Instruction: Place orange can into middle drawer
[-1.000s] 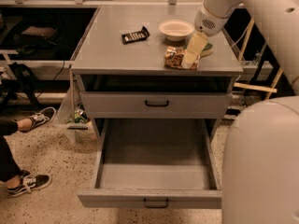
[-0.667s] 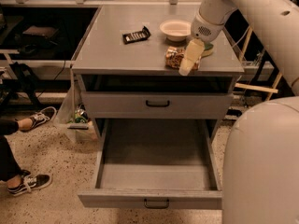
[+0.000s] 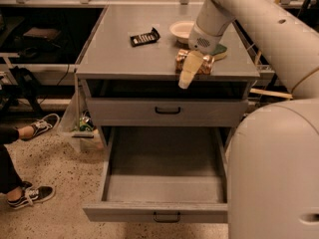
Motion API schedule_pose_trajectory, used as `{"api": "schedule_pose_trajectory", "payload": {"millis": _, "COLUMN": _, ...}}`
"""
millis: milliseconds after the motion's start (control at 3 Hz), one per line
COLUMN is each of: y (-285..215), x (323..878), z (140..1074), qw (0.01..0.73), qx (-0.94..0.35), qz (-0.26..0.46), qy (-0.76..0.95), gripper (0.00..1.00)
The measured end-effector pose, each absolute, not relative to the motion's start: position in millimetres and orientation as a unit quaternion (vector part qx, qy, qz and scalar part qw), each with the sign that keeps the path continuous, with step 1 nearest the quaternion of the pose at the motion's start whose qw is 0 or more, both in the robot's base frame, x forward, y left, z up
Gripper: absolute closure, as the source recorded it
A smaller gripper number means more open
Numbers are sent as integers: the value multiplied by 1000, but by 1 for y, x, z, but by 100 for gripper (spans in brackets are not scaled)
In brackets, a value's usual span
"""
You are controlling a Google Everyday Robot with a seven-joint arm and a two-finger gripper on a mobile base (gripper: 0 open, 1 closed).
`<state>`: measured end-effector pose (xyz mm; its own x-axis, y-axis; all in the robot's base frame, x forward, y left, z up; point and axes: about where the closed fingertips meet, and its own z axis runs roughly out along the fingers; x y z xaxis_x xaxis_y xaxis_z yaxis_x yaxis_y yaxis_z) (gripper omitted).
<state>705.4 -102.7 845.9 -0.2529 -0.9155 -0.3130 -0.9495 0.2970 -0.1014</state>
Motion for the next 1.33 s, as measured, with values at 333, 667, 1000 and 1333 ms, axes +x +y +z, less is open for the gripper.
{"api": "schedule_pose_trajectory", "payload": {"millis": 333, "y": -102, "x": 706, "z": 845, "qw": 157, "qx": -591, "qz": 55, "qy": 790, "gripper": 19}}
{"api": "schedule_pose_trajectory", "payload": {"millis": 667, "y": -102, "x": 706, "z": 845, "qw": 157, "qx": -591, "qz": 55, "qy": 790, "gripper": 42}}
{"api": "schedule_pose_trajectory", "payload": {"millis": 1000, "y": -102, "x": 706, "z": 845, "qw": 157, "qx": -591, "qz": 55, "qy": 790, "gripper": 65}}
{"api": "schedule_pose_trajectory", "payload": {"millis": 1333, "y": -98, "x": 709, "z": 850, "qw": 165, "qx": -595, "qz": 62, "qy": 784, "gripper": 88}}
